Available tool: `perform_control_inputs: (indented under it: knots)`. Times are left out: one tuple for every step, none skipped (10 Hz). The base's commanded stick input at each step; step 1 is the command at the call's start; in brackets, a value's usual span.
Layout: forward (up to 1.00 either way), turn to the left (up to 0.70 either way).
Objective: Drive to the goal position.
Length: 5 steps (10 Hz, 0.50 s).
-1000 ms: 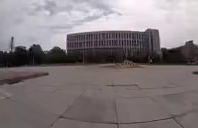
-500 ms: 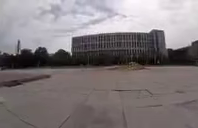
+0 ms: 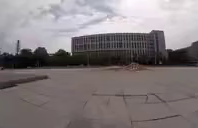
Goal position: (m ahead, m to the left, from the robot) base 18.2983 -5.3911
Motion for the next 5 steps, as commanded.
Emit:
perform_control_inputs:
  knots:
    - [0.70,0.00]
    - [0.70,0.00]
    - [0.70,0.00]
    - [0.70,0.00]
    - [0.70,0.00]
